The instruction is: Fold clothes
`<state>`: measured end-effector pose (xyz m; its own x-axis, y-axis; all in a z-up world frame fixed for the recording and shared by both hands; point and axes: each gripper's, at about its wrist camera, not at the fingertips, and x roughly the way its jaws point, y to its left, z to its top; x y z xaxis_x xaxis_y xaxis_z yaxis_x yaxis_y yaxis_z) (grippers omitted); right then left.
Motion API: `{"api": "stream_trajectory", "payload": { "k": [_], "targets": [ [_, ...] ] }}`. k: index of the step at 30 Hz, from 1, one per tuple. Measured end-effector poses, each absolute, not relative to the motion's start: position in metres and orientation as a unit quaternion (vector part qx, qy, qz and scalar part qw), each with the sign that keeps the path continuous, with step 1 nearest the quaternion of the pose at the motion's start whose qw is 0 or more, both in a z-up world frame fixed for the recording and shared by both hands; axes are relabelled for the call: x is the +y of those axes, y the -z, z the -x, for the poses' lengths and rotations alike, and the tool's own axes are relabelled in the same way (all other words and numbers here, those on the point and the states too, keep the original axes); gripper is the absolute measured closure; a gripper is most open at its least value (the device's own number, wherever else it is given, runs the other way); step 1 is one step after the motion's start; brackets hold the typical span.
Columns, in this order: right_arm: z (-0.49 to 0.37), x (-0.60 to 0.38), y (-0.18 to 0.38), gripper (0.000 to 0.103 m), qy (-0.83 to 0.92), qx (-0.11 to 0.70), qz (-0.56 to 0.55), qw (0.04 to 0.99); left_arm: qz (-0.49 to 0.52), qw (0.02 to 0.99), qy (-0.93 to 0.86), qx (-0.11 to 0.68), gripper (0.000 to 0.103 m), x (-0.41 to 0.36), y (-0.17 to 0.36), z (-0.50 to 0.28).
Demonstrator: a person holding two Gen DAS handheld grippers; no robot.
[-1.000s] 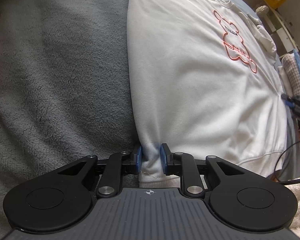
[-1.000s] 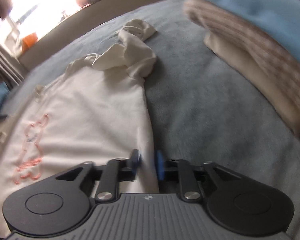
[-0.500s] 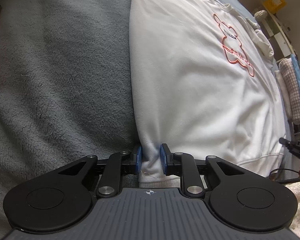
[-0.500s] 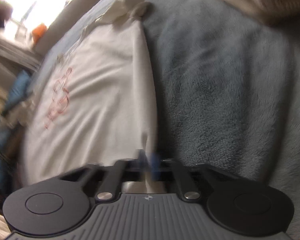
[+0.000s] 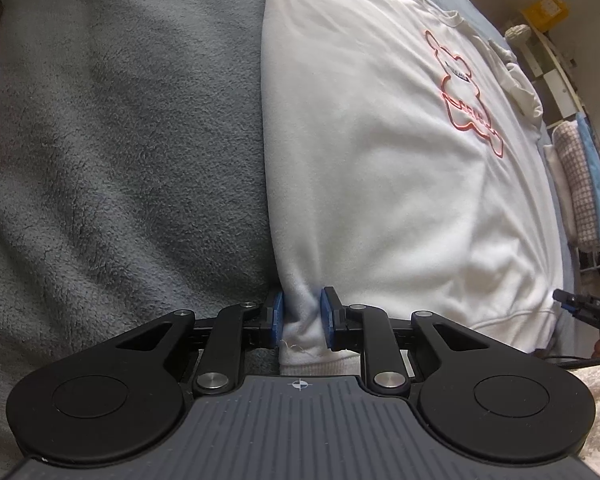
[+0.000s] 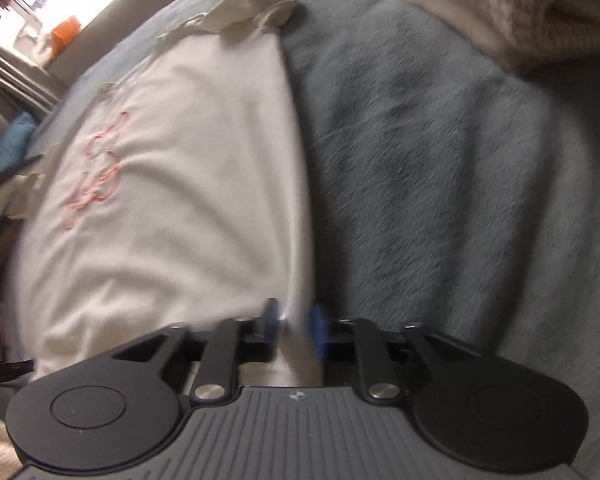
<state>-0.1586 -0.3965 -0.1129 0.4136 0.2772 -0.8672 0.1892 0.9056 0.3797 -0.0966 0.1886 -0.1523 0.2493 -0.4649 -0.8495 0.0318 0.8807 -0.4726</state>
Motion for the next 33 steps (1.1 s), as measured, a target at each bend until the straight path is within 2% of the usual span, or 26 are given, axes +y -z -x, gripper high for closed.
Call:
{"api": "stream_trajectory", "payload": {
  "k": [4, 9, 13, 16, 20, 24, 31, 33],
  "targets": [
    [0.167, -0.373, 0.117, 0.083, -0.047, 0.571, -0.099, 0.813, 0.175, 0.77, 0.166, 0.591, 0.083, 0.188, 0.15, 0.097],
    [0.175, -0.387, 0.093, 0.08, -0.025, 0.579, -0.066, 0.812, 0.127, 0.786, 0.157, 0.584, 0.08, 0.194, 0.125, 0.106],
    [0.153, -0.38, 0.055, 0.08, -0.031, 0.527, -0.034, 0.848, 0.086, 0.816, 0.178, 0.543, 0.08, 0.188, 0.101, 0.097],
    [0.115, -0.349, 0.049, 0.08, -0.096, 0.488, -0.035, 0.867, 0.06, 0.824, 0.223, 0.518, 0.08, 0.155, 0.1, 0.076],
    [0.06, -0.29, 0.072, 0.08, -0.153, 0.468, 0.012, 0.87, 0.02, 0.817, 0.288, 0.499, 0.08, 0.092, 0.112, 0.061],
    [0.028, -0.276, 0.105, 0.08, -0.181, 0.491, -0.011, 0.852, -0.01, 0.795, 0.328, 0.51, 0.08, 0.063, 0.128, 0.066],
    [0.117, -0.246, 0.11, 0.08, -0.359, 0.57, 0.053, 0.737, 0.018, 0.754, 0.336, 0.565, 0.08, 0.087, 0.131, 0.092],
    [0.126, -0.239, 0.102, 0.081, -0.38, 0.562, 0.101, 0.728, 0.019, 0.752, 0.338, 0.566, 0.08, 0.092, 0.124, 0.089]
  ]
}}
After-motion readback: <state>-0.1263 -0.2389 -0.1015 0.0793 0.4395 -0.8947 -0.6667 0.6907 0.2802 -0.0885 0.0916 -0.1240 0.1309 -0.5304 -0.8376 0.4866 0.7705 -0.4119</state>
